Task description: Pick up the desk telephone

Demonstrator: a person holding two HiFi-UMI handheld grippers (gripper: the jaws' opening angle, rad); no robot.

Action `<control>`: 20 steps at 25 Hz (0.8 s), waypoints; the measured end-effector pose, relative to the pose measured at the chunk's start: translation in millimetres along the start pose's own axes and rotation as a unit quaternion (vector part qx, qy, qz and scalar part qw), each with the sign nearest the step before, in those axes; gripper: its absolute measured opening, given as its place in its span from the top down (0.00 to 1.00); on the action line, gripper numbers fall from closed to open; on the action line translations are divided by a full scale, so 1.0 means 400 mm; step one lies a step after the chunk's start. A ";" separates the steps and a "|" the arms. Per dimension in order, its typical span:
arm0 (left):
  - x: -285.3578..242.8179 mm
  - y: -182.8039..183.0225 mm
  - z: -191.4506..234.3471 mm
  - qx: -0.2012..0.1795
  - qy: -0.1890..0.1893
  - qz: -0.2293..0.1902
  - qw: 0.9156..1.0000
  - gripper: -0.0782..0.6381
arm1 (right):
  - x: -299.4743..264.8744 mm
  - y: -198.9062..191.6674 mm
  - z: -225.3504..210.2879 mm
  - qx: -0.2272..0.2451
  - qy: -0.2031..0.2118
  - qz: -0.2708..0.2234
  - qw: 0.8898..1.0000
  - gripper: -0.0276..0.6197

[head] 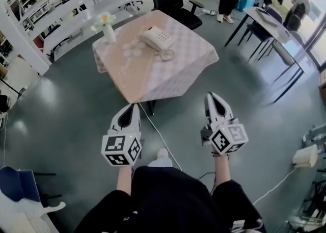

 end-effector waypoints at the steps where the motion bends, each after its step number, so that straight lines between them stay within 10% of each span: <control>1: -0.024 0.005 0.011 0.001 -0.003 0.001 1.000 0.89 | -0.026 -0.003 -0.006 0.000 -0.001 0.002 1.000 0.97; 20: -0.281 -0.010 0.148 0.030 -0.025 0.024 0.999 0.89 | -0.305 -0.068 -0.053 -0.001 -0.007 0.033 0.999 0.97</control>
Point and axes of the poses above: the fingertips, and each gripper's own axes: x backward along the fingers, z to its left, y out of its top, the point moved 4 cm from there along x, backward along the fingers, and after that the axes turned 6 degrees about -y, right-handed, at the moved point
